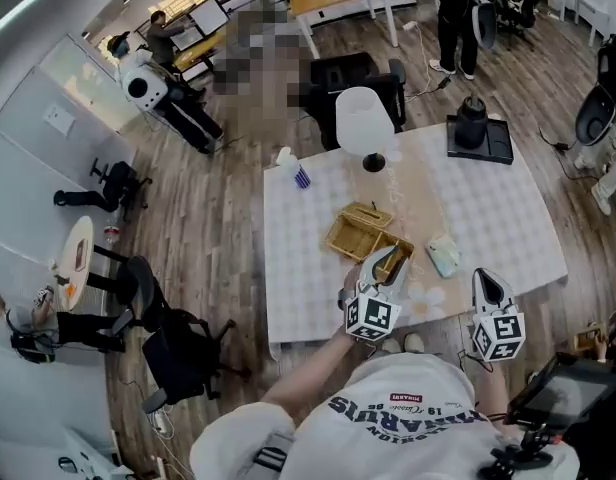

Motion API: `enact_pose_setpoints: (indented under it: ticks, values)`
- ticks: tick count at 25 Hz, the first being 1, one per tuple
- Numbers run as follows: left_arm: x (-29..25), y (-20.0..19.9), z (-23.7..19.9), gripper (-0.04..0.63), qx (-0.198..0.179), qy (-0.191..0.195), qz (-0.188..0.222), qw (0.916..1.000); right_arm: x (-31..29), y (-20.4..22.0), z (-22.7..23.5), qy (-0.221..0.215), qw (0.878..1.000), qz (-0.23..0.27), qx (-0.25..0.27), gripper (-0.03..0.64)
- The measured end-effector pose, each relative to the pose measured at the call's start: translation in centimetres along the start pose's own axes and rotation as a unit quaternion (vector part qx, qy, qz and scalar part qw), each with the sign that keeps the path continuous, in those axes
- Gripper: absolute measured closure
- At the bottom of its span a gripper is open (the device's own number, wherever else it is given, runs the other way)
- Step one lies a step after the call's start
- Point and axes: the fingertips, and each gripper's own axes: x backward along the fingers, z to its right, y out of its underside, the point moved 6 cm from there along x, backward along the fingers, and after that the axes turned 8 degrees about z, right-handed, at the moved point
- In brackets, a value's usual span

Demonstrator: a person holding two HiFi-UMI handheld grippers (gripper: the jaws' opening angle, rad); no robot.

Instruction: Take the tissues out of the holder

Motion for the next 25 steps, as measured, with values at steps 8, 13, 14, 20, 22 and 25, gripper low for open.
enact_pose_setpoints:
  ticks: [8, 13, 14, 20, 22, 25]
  values:
    - [6.2, 2.4, -4.2, 0.591, 0.064, -0.107, -0.036, 0.9916, -5.3, 0.0, -5.7, -0.109, 0.993, 0.001, 0.036, 0.609]
    - [9.6, 4.1, -5.8, 0.591, 0.135, -0.168, -0.047, 0.9754, -6.9, -1.0, -9.3, -0.169, 0.982, 0.024, 0.078, 0.609]
    - [10.1, 4.1, -5.9, 0.591, 0.143, -0.177, -0.046, 0.9726, -7.0, -1.4, -9.8, -0.174, 0.981, 0.029, 0.078, 0.609]
    - [10.7, 4.0, -5.8, 0.591, 0.136, -0.180, -0.047, 0.9731, -7.1, -2.2, -10.2, -0.179, 0.980, 0.032, 0.078, 0.609]
    - [10.8, 3.9, -5.9, 0.591, 0.132, -0.180, -0.046, 0.9738, -7.1, -2.1, -9.9, -0.178, 0.980, 0.030, 0.080, 0.609]
    - [10.6, 3.9, -6.1, 0.591, 0.131, -0.176, -0.043, 0.9747, -7.4, -2.1, -9.4, -0.172, 0.981, 0.032, 0.079, 0.609]
